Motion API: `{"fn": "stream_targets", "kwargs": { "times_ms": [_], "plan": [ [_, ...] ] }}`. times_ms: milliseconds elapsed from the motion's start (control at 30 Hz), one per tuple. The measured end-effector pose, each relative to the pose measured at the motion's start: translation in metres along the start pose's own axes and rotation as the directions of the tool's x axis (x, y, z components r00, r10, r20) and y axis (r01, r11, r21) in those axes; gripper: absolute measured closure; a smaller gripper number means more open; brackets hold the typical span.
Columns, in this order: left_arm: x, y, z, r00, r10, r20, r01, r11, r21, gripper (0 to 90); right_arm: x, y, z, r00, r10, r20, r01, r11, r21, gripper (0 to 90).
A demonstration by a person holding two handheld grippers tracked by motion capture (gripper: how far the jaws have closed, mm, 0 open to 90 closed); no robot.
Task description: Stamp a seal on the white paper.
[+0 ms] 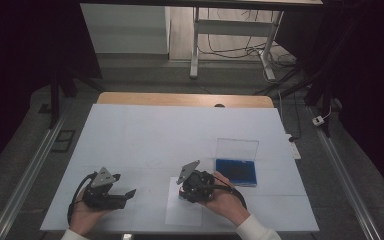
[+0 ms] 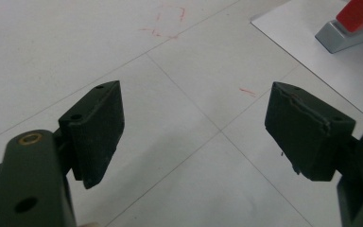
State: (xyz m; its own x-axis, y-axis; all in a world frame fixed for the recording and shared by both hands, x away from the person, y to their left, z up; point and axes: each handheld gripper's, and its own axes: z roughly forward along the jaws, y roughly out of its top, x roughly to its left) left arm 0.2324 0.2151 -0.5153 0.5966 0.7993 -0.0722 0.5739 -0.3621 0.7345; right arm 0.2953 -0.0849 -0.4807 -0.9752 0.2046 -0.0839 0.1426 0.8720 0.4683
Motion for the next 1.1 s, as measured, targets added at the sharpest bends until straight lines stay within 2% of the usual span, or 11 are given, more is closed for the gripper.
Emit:
{"fn": "stream_targets", "kwargs": {
  "times_ms": [333,667,1100],
  "plan": [
    [-0.0001,-0.0004,-0.0006,1.0,0.001,0.0,-0.001,1.0,0.0,21.0,0.0002,0.004,0.0013,0.9999,-0.015,0.005,0.015,0.999,0.031,70.3],
    [0.0003,-0.0009,-0.001,1.0,-0.001,-0.001,0.001,1.0,0.001,21.0,-0.0006,0.0042,0.0053,1.0,-0.005,-0.001,0.005,0.998,0.055,70.6],
    [-0.0003,-0.001,-0.0011,1.0,0.0,-0.003,0.0,1.0,0.003,21.0,-0.003,0.0016,0.0065,0.9999,0.003,-0.015,-0.002,0.999,0.039,70.8]
  ]
}}
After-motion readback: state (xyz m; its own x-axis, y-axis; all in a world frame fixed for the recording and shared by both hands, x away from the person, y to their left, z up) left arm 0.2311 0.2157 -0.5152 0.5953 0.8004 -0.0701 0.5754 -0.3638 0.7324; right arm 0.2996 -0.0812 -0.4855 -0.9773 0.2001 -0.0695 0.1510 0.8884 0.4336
